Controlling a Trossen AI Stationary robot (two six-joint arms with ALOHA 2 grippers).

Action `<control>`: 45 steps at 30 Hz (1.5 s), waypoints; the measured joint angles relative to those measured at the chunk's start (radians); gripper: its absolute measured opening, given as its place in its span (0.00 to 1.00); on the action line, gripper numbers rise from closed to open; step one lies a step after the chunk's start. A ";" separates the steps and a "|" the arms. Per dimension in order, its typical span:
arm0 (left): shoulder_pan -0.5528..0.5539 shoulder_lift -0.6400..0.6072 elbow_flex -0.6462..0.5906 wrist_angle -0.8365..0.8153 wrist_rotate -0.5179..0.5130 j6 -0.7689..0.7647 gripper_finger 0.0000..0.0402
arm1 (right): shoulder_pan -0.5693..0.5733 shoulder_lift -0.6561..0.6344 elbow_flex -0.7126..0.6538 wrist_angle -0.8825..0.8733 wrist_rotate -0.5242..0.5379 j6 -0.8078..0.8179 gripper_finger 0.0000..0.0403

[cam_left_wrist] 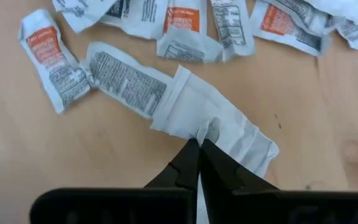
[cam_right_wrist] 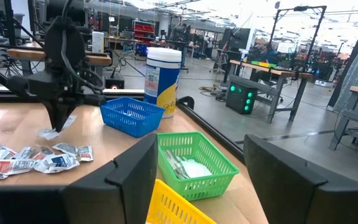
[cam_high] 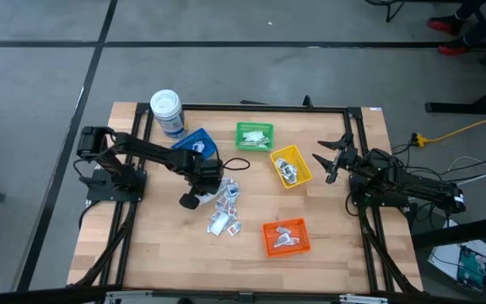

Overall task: Pick & Place First Aid Supplies
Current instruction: Put the white bandage into the green bin

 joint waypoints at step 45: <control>0.000 0.036 -0.008 0.023 -0.126 -0.026 0.14 | 0.000 0.000 0.000 0.000 0.000 0.000 0.59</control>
